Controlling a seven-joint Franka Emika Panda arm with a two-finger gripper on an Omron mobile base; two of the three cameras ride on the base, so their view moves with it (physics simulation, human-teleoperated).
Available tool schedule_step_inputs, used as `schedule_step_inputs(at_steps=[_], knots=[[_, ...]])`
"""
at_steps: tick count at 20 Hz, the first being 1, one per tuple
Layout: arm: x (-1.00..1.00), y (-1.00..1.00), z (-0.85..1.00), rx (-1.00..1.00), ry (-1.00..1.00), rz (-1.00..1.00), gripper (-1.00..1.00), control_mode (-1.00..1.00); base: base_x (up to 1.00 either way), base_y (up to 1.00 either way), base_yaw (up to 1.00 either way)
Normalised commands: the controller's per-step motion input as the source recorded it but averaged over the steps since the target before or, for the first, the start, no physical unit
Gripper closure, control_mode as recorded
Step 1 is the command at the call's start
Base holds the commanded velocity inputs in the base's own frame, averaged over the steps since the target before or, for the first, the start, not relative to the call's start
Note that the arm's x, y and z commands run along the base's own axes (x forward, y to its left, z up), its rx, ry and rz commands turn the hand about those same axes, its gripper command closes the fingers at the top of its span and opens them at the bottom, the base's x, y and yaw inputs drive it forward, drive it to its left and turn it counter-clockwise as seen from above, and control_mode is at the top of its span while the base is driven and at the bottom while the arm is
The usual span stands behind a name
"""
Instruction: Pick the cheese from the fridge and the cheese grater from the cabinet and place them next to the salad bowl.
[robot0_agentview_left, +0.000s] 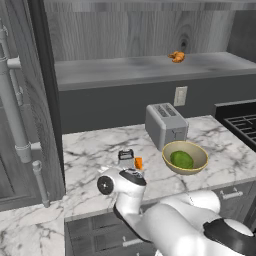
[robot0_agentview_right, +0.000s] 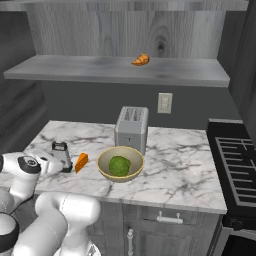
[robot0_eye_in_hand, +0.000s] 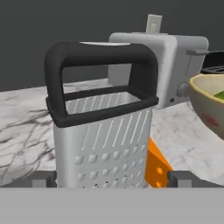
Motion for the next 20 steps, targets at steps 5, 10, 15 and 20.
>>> schedule_step_inputs(at_steps=[5, 10, 15, 20], knots=[[-0.01, -0.01, 0.02, 0.02, -0.04, 0.02, -1.0, -1.0, 0.0, 0.0, 0.0], [-0.21, 0.0, 0.12, 0.05, 0.0, 0.03, -1.0, -1.0, 0.0, 0.0, 0.0], [-0.2, 0.01, 0.21, 0.06, 0.0, 0.01, -1.0, -1.0, 0.0, 0.0, 0.0], [-0.13, 0.0, 0.22, 0.06, 0.04, 0.0, -1.0, -1.0, 0.0, 0.0, 0.0]])
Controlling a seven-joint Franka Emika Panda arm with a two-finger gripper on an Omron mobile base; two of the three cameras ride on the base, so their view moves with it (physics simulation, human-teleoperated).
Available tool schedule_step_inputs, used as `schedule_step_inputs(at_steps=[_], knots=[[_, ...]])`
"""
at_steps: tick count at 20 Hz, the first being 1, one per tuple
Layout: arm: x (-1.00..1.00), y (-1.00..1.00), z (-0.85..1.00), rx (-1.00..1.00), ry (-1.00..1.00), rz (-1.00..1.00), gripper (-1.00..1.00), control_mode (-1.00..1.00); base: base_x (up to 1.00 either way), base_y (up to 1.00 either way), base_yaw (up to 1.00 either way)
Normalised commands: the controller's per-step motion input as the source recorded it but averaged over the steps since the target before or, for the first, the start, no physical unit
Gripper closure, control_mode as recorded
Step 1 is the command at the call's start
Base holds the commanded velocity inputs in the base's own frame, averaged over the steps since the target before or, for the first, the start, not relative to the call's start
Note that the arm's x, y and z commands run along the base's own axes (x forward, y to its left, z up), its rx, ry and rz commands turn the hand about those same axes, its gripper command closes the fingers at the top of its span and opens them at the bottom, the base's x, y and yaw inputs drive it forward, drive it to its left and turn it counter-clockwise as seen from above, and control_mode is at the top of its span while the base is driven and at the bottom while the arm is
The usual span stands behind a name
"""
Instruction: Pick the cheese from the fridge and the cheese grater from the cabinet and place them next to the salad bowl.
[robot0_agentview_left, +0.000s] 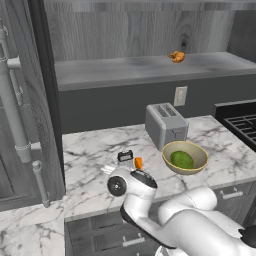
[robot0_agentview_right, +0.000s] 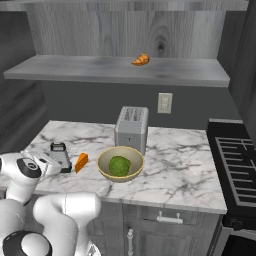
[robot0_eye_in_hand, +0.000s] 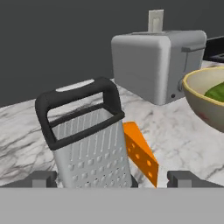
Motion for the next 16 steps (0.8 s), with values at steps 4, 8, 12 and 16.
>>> schedule_step_inputs(at_steps=[4, 8, 12, 16], knots=[[-0.23, 0.0, 0.18, 0.06, 0.05, 0.0, -1.0, -1.0, 0.0, 0.0, 0.0], [-0.27, 0.0, 0.23, 0.06, 0.03, 0.0, -1.0, -1.0, 0.0, 0.0, 0.0], [-0.23, -0.01, 0.3, 0.02, 0.03, 0.03, -1.0, -1.0, 0.0, 0.0, 0.0], [-0.12, -0.12, 0.34, 0.0, 0.11, 0.09, -1.0, -1.0, 0.0, 0.0, 0.0]])
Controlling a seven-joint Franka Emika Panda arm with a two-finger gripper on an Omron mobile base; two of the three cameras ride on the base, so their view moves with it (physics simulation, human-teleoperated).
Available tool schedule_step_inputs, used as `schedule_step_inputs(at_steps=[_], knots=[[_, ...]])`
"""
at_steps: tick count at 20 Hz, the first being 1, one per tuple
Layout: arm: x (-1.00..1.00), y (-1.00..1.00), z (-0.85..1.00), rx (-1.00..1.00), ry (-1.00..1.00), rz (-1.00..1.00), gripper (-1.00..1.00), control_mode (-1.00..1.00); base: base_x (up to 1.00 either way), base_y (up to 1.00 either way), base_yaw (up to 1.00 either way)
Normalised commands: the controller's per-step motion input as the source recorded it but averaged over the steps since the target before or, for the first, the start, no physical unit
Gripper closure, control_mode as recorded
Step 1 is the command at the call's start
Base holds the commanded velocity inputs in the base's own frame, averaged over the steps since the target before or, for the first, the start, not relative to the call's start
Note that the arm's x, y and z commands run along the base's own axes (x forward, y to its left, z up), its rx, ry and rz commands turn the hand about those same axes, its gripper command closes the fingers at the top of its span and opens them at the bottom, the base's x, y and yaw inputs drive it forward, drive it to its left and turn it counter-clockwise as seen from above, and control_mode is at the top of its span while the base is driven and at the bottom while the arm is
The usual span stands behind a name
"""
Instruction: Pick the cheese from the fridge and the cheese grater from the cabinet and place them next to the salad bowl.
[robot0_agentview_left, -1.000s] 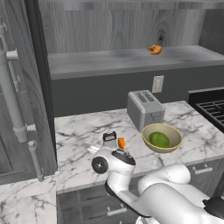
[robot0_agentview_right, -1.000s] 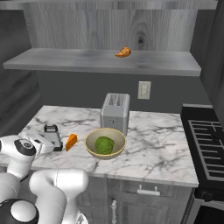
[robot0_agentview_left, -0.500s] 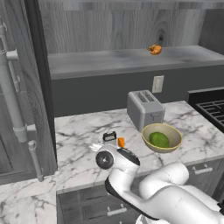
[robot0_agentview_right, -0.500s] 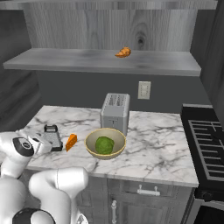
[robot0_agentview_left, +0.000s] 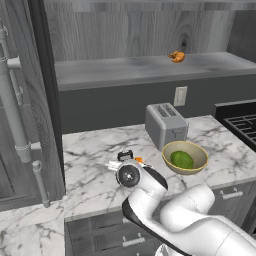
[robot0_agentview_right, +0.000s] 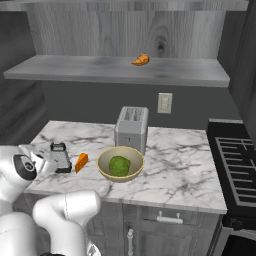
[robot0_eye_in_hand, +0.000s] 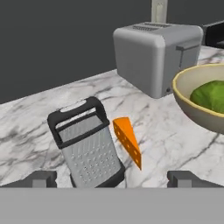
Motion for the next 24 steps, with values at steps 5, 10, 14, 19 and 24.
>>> schedule_step_inputs(at_steps=[5, 10, 14, 19, 24], knots=[[-0.12, -0.21, 0.39, 0.0, 0.13, 0.23, -1.0, -1.0, 0.0, 0.0, 0.0], [-0.21, -0.25, 0.39, 0.0, 0.1, 0.31, -1.0, -1.0, 0.0, 0.0, 0.0], [-0.28, -0.24, 0.38, -0.01, 0.11, 0.26, -1.0, -1.0, 0.0, 0.0, 0.0], [-0.26, -0.25, 0.39, -0.03, 0.13, 0.21, -1.0, -1.0, 0.0, 0.0, 0.0], [-0.35, -0.22, 0.42, 0.0, 0.05, 0.08, -1.0, -1.0, 0.0, 0.0, 0.0]])
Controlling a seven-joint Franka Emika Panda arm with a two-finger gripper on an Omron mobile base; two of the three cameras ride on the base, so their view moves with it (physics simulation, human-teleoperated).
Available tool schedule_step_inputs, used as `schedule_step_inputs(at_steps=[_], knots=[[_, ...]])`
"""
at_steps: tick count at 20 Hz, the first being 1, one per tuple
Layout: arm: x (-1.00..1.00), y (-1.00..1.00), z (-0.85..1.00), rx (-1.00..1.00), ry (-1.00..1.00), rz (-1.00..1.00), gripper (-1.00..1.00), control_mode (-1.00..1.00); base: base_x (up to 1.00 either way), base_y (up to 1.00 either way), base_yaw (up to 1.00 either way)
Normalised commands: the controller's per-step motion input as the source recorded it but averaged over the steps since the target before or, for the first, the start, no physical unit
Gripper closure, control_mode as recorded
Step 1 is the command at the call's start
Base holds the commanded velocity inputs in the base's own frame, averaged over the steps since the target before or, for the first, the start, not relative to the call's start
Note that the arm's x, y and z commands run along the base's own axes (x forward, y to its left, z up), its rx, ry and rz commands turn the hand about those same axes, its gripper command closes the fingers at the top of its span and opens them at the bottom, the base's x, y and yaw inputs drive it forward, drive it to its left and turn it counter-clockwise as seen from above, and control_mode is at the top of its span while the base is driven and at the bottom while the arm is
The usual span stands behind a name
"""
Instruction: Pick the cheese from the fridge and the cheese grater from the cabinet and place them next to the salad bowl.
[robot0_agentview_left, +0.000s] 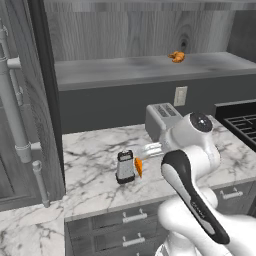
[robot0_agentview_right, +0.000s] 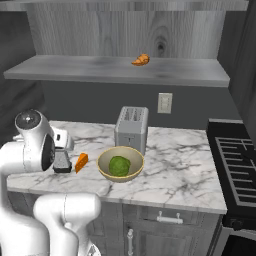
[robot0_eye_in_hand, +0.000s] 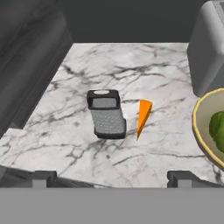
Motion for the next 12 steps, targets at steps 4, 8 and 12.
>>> schedule_step_inputs(at_steps=[4, 8, 12], knots=[[-0.45, -0.24, 0.27, -0.05, -0.14, 0.04, -1.0, -1.0, 0.0, 0.0, 0.0], [-0.31, -0.25, 0.36, -0.03, -0.03, -0.02, -1.0, -1.0, 0.0, 0.0, 0.0], [-0.26, -0.36, 0.28, -0.03, 0.0, -0.05, -1.0, -1.0, 0.0, 0.0, 0.0]])
